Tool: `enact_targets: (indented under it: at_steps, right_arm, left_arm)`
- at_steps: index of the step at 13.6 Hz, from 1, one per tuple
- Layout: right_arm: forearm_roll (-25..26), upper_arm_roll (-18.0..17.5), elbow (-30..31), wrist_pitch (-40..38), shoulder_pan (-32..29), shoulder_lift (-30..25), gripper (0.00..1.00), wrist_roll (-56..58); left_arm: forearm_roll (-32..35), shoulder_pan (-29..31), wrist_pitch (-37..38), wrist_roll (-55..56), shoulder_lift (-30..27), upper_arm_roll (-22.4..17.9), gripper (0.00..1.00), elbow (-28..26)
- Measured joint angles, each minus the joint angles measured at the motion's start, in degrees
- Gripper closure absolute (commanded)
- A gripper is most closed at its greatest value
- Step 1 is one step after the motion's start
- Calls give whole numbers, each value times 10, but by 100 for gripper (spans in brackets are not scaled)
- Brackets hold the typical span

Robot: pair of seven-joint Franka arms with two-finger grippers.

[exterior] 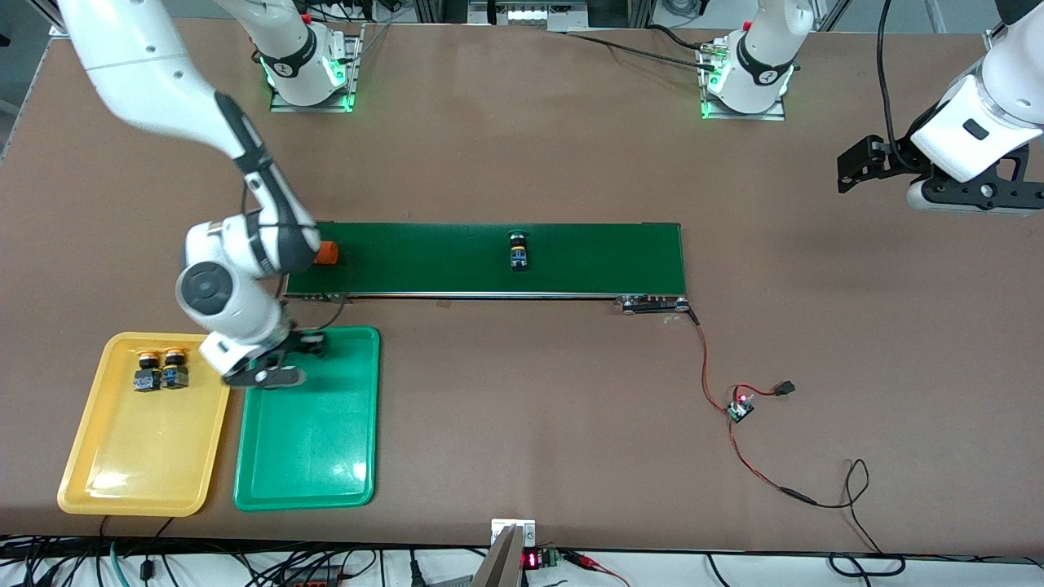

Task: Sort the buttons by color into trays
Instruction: 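Return the right gripper over the belt to the next button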

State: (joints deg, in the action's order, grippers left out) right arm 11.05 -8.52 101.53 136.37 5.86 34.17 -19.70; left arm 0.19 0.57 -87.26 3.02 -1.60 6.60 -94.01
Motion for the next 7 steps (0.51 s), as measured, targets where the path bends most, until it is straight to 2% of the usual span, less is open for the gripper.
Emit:
enact_targets:
  at_steps: [4, 7]
  right_arm:
    - [0, -128, 79, -6, 15, -75, 10, -193]
    - [0, -175, 88, -8, 18, -91, 2, -247]
  left_arm:
    - [0, 0, 0, 0, 0, -1, 0, 0]
    - [0, 1, 1, 0, 1, -3, 0, 0]
